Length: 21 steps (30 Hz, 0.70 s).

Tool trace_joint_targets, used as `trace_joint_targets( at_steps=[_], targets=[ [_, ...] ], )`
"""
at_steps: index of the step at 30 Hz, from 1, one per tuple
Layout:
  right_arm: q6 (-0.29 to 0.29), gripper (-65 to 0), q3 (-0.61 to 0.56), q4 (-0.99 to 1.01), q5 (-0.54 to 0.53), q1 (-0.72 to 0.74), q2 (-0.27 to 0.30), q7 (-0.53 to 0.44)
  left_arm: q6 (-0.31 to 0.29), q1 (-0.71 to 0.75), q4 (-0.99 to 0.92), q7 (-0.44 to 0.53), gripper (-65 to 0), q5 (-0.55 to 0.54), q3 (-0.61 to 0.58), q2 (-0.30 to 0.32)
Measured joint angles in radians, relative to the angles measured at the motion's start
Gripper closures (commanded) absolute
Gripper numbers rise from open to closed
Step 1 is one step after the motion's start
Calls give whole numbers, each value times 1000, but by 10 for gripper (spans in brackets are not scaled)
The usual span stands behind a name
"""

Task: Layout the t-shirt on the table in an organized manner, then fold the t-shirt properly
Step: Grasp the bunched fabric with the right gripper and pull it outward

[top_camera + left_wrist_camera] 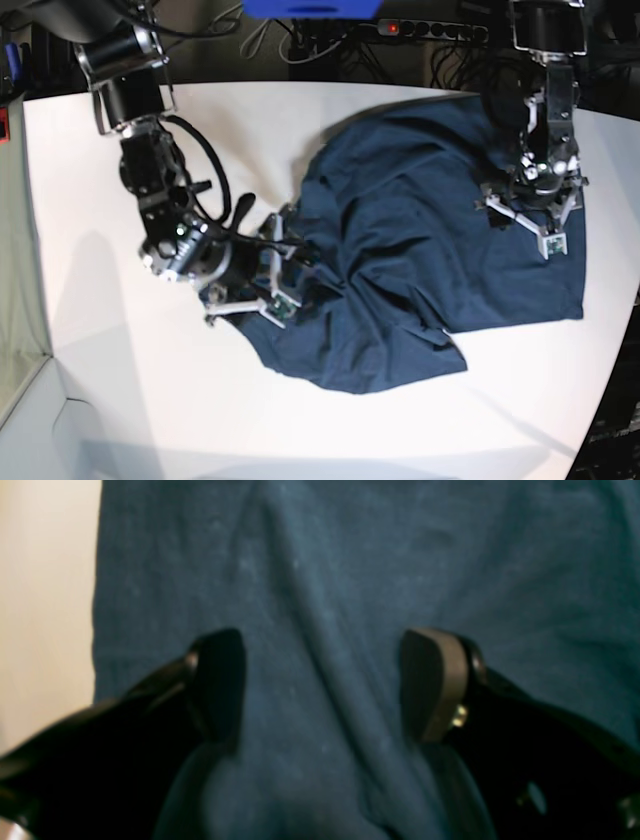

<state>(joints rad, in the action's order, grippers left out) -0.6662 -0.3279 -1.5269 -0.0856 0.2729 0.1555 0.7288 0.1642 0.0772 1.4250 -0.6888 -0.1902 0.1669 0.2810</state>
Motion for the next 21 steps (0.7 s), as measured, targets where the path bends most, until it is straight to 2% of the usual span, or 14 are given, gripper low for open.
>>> trace_joint_targets(
  at_steps=[3,6,10,21],
  targets=[
    [0,-444,4,58,-2,-13,-1,-27,0,0,0,2,-477,-1,0,1],
    [0,-444,4,117,-3,-22,-2,-108,0,0,-1,1,-477,-1,0,2],
    [1,-444,5,172,-1,-27,-4,-158,0,0,-1,1,-477,0,0,2],
    [0,-444,6,288,0,48,-20,-179,0,0,-1,2,-477,0,1,1]
  ],
)
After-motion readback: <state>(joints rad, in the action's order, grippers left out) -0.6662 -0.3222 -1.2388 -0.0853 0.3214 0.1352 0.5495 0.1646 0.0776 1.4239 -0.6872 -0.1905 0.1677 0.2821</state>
